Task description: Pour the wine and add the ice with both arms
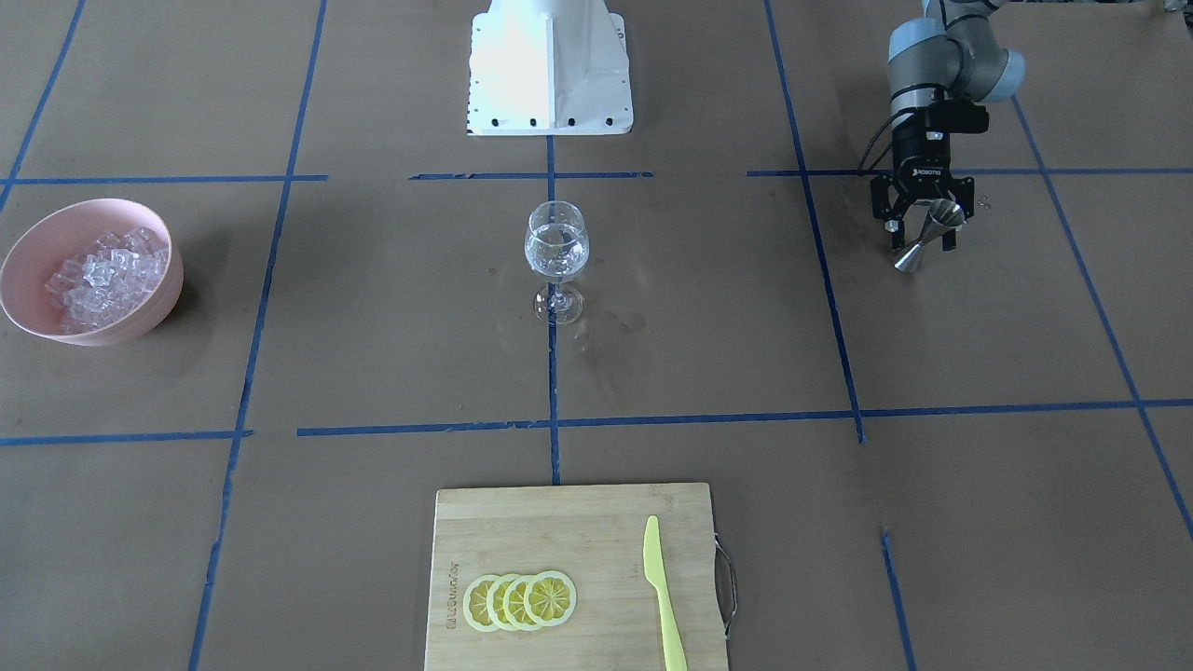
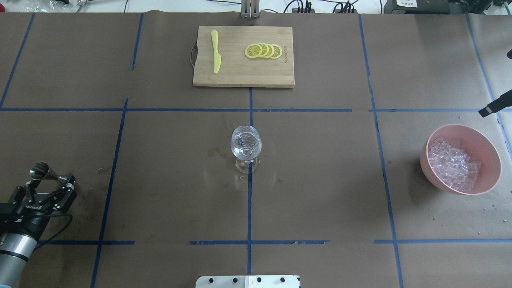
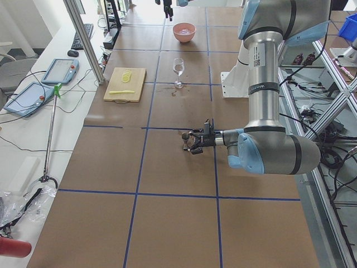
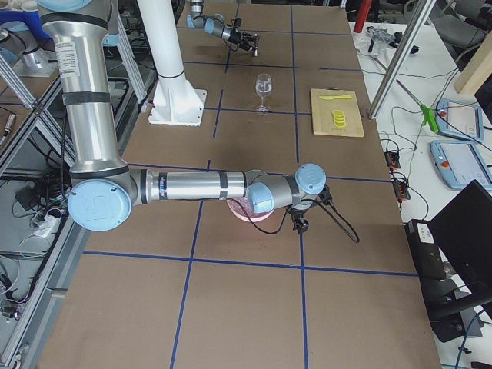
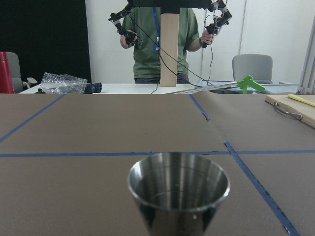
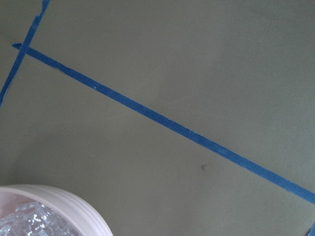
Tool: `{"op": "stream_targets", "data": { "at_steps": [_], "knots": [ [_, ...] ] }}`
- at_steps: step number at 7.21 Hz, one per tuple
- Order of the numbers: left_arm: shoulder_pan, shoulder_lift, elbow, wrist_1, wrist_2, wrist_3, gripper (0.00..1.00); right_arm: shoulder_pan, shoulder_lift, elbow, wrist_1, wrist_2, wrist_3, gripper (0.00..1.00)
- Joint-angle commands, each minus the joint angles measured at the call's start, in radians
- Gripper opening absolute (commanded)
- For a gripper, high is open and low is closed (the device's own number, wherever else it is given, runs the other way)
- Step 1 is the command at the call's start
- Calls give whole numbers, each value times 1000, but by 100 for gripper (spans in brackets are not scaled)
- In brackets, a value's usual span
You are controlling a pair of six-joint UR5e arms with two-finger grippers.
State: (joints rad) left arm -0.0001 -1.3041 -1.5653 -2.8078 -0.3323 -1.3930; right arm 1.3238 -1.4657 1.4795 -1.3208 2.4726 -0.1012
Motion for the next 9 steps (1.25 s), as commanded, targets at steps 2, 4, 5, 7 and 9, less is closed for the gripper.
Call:
{"op": "stream_targets", "data": {
  "at_steps": [2,4,5,7,9],
  "knots": [
    [-1,37,-5,-153,-106,176,100,0,-1,-1,0,-1,0,100],
    [-1,72,-12,-245,-224,216,100,0,-1,-1,0,-1,0,100],
    [-1,85,-50,-246,-294,244,100,0,-1,-1,0,-1,0,100],
    [-6,173,-122,-246,-436,264,100,0,1,1,0,-1,0,100],
    [-15,227,-168,-243,-552,266,100,0,1,-1,0,-1,0,100]
  ]
}}
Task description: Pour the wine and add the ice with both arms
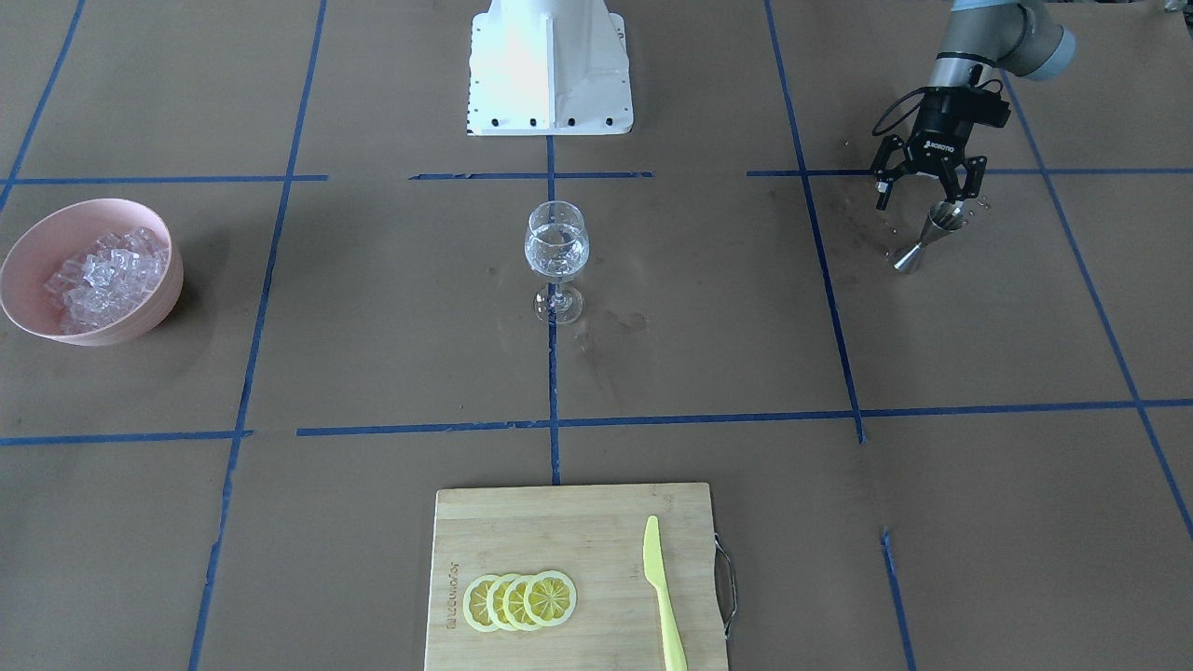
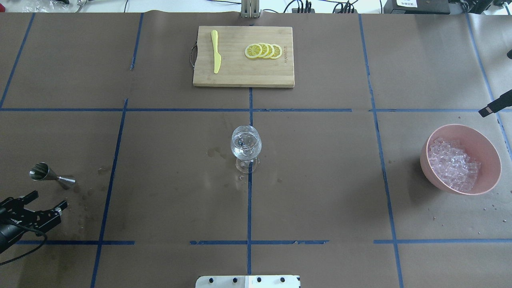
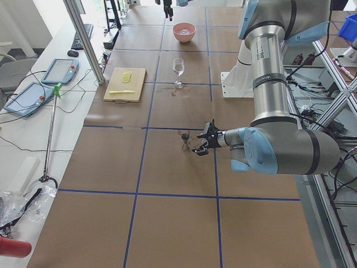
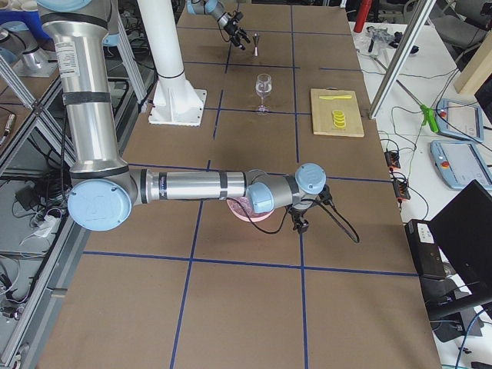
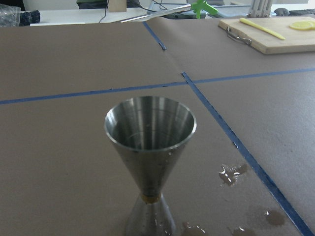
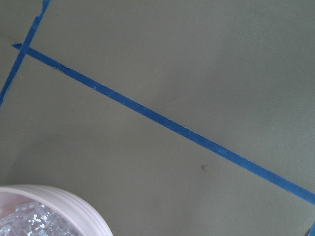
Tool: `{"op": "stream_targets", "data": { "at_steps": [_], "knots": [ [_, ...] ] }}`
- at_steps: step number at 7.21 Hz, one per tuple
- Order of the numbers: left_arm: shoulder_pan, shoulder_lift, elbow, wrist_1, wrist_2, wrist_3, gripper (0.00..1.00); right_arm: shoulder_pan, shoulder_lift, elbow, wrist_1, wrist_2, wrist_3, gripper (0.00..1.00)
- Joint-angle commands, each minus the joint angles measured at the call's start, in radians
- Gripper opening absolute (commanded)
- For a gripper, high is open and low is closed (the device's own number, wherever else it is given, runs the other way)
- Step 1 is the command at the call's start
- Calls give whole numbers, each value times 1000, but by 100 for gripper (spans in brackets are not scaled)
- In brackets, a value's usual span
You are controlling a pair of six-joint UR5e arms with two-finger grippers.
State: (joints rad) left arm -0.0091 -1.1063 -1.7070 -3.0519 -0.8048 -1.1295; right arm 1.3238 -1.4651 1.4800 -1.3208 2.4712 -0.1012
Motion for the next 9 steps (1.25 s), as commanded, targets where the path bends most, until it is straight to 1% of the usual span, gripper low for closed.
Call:
{"op": "stream_targets", "data": {
  "at_steps": [1,2,3,4,5,6,7,8,9],
  "knots": [
    [-14,54,-43,1,-187,2,100,0,0,-1,0,0,0,100],
    [-72,89,-54,1,-335,4,99,0,2,-1,0,0,0,100],
    [-141,95,-43,5,-469,52,99,0,5,6,0,0,17,100],
    [-210,106,-37,5,-487,211,99,-2,5,29,0,0,64,100],
    [-269,106,-28,5,-552,287,99,-2,5,57,2,0,124,100],
    [-326,109,-22,5,-711,298,99,-15,5,80,3,0,167,100],
    [-460,96,-17,4,-861,356,99,-52,5,112,3,-6,240,100],
    [-621,83,-14,10,-957,511,99,-78,-3,159,5,-9,344,100],
    [-732,44,12,28,-1034,563,99,-106,-12,193,5,-32,404,100]
  ]
}}
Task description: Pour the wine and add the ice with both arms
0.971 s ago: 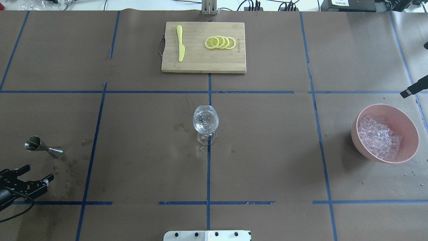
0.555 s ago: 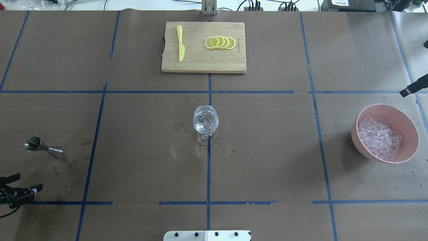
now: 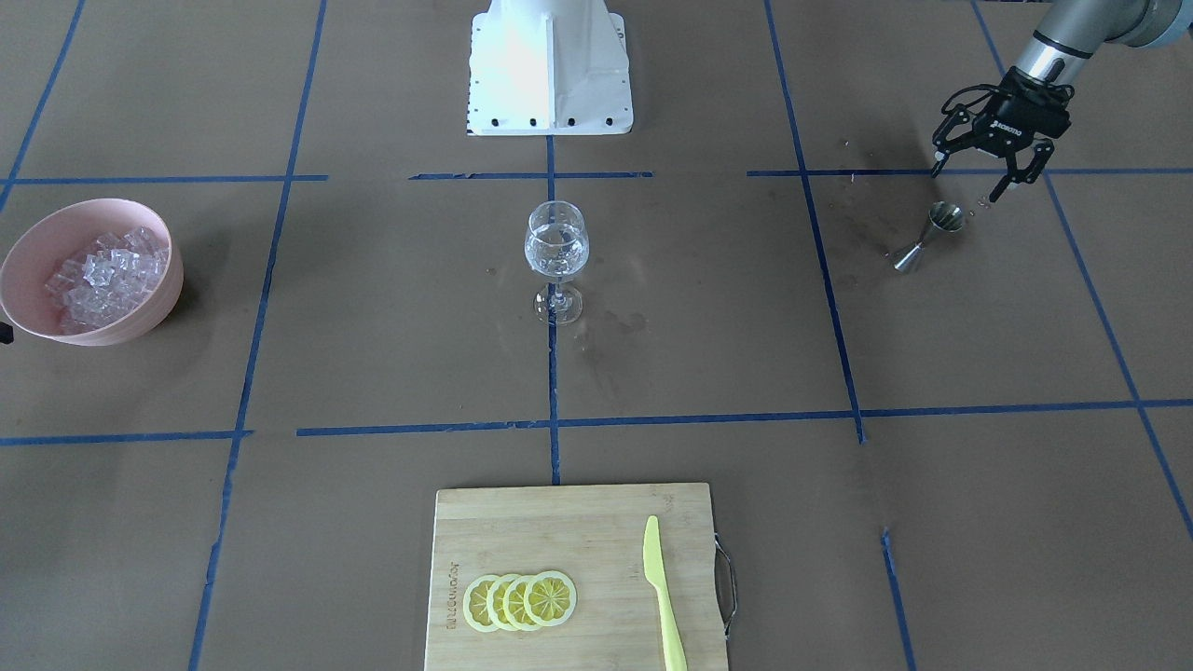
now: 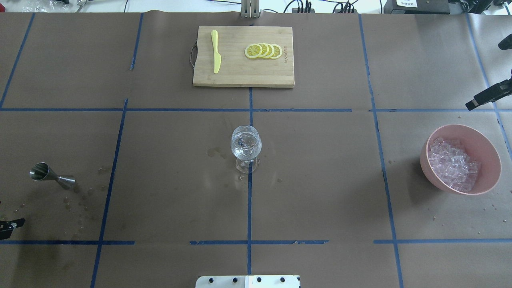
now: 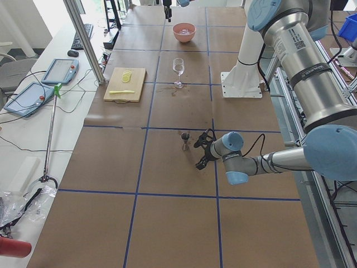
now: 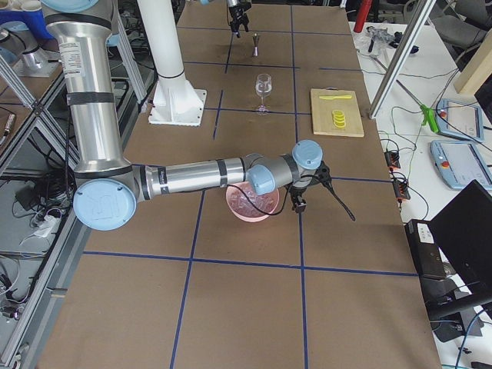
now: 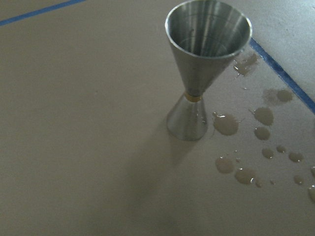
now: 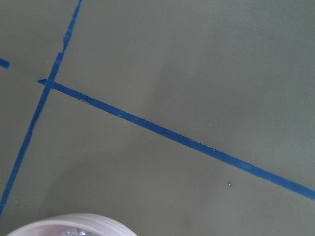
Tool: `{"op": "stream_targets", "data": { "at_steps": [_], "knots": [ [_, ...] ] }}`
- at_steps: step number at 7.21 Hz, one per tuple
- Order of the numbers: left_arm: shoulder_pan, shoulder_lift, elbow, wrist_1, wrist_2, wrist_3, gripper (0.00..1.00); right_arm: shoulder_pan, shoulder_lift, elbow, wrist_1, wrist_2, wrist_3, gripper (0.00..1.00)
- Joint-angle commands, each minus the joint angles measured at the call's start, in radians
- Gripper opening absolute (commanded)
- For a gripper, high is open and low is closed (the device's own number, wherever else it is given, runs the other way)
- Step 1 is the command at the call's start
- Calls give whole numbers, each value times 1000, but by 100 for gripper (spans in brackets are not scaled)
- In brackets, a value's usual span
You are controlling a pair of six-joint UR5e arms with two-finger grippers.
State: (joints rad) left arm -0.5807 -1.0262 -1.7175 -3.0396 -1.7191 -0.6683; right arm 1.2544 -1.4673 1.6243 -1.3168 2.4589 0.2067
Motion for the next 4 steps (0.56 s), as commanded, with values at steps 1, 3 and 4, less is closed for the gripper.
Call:
{"op": "stream_targets", "data": {
  "at_steps": [1,3,4],
  "knots": [
    [-286,-91,39,101,-264,110,99,-85,-42,104,26,-65,156,100],
    [-536,-266,47,375,-518,147,99,-162,-150,137,228,-122,302,100],
    [-591,-322,47,451,-527,138,100,-171,-189,137,299,-123,366,100]
  ]
}}
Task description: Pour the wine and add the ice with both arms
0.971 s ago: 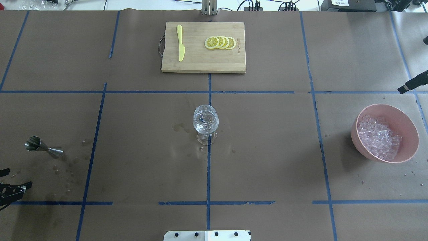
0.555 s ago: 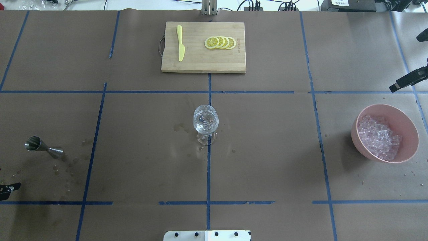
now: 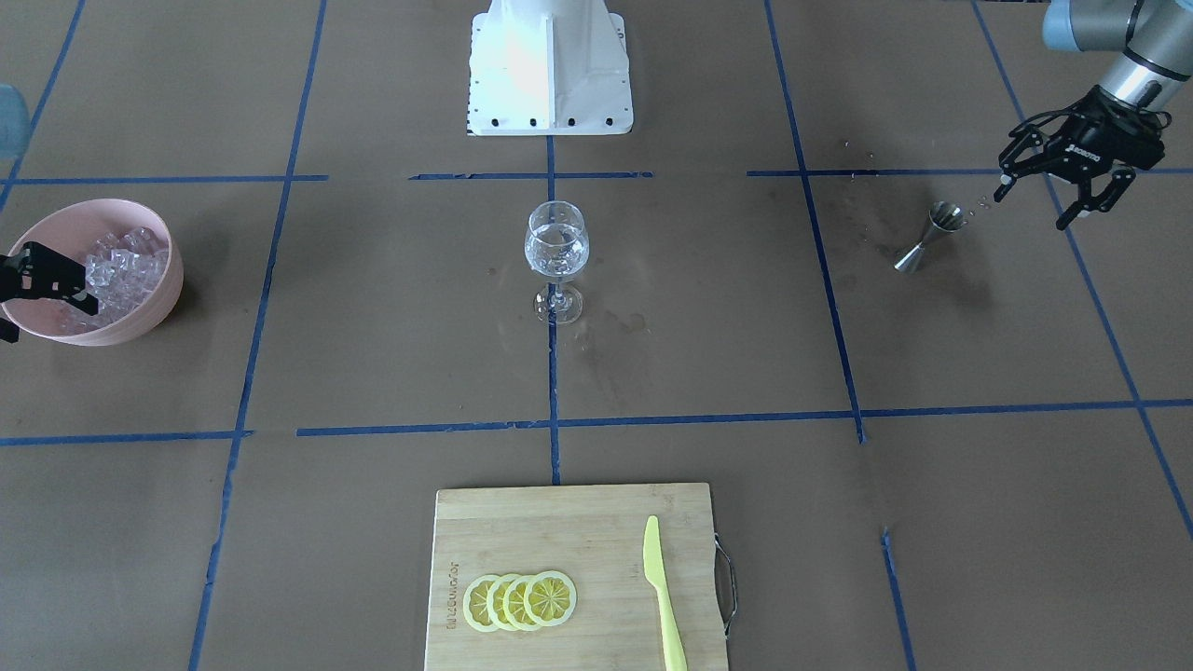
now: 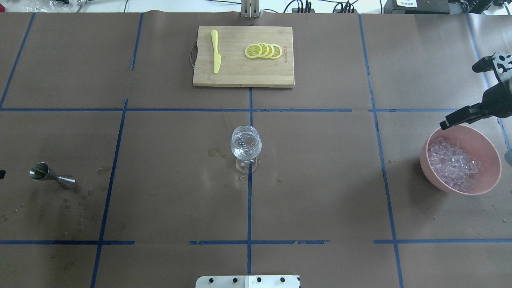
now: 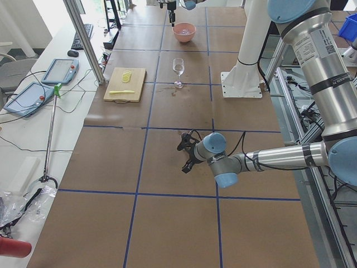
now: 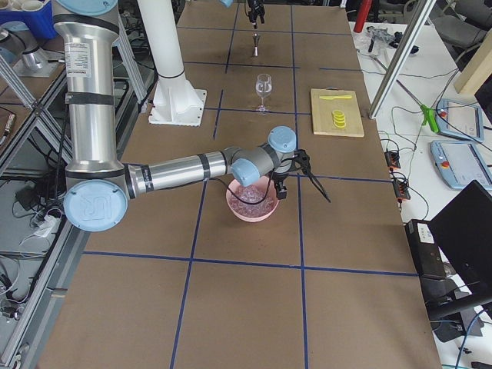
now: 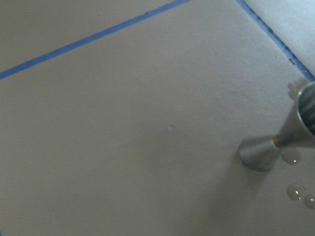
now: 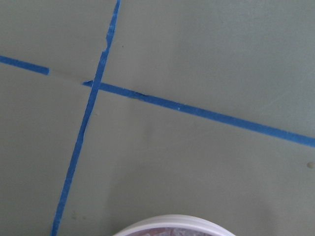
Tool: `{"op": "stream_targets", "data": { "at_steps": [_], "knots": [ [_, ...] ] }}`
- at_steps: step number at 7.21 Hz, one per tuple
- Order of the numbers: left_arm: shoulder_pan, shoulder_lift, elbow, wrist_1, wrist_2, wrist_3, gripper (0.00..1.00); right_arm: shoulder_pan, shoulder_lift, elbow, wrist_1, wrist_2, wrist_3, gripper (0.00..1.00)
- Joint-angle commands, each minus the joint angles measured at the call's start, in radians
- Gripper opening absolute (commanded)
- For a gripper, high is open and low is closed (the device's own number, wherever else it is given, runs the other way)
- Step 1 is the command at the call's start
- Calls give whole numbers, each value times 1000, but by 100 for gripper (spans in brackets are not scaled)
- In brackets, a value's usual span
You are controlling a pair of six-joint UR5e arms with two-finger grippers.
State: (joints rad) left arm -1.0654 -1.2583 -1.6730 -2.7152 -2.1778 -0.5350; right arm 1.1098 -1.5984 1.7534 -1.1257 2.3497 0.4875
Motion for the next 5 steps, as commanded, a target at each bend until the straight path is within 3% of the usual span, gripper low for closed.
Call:
{"op": "stream_targets", "data": {
  "at_steps": [1,5],
  "knots": [
    [-122,-84,7,140,-68,1,100,-33,-86,9,118,-15,103,100],
    [-130,-112,48,170,-71,-72,100,-131,-121,21,118,-74,291,92]
  ]
}}
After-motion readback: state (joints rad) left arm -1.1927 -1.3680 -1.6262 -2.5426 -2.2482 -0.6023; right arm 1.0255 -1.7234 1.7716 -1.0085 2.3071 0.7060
